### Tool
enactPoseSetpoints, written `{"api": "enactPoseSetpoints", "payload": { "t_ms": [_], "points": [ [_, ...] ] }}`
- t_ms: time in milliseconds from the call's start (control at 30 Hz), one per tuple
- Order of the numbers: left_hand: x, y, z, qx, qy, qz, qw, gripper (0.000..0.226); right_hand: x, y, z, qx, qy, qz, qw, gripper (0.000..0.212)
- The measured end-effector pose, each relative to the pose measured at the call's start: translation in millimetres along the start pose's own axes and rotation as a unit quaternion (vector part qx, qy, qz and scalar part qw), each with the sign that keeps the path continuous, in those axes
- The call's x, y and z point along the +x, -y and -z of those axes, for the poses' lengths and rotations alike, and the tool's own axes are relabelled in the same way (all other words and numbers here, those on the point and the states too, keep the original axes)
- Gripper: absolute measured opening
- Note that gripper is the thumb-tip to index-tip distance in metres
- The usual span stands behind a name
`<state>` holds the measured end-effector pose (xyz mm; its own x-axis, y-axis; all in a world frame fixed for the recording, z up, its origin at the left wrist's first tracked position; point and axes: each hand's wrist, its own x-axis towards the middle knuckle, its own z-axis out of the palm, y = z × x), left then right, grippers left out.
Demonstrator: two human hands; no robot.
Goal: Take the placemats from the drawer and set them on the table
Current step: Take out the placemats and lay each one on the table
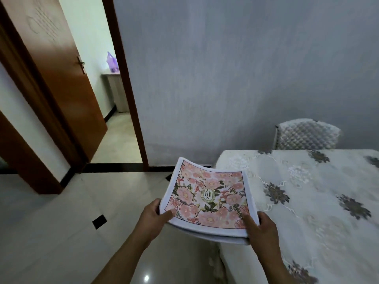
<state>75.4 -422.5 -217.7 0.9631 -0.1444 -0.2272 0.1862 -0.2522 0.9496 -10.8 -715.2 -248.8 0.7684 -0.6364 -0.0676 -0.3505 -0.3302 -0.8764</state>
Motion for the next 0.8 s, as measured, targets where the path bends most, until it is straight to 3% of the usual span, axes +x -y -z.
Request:
{"api": "enactPoseSetpoints", "payload": {
  "t_ms": [233, 433, 600, 700, 800],
  "points": [
    [122.2, -41.6, -65.6, 0.073, 0.077, -0.006, 0.994, 0.024, 93.8, -21.5, -0.3, 0.011, -0.061, -0.054, 0.997, 0.032],
    [204.8, -65.9, -126.5, 0.124, 0.187, -0.029, 0.974, 0.025, 116.8, -48.8, 12.2, 0.031, -0.125, -0.144, 0.981, 0.031],
    [263.5, -71.5, -190.2, 0.169, 0.309, -0.054, 0.935, 0.021, 119.3, -73.3, 17.5, 0.054, -0.215, -0.210, 0.952, 0.033],
    [297.4, -74.8, -226.1, 0.207, 0.393, -0.079, 0.893, 0.017, 118.4, -79.3, 8.5, 0.065, -0.280, -0.259, 0.922, 0.040],
    [329.3, -79.5, -255.4, 0.223, 0.455, -0.108, 0.855, 0.019, 118.9, -72.5, -6.7, 0.065, -0.338, -0.296, 0.891, 0.032]
  ]
}}
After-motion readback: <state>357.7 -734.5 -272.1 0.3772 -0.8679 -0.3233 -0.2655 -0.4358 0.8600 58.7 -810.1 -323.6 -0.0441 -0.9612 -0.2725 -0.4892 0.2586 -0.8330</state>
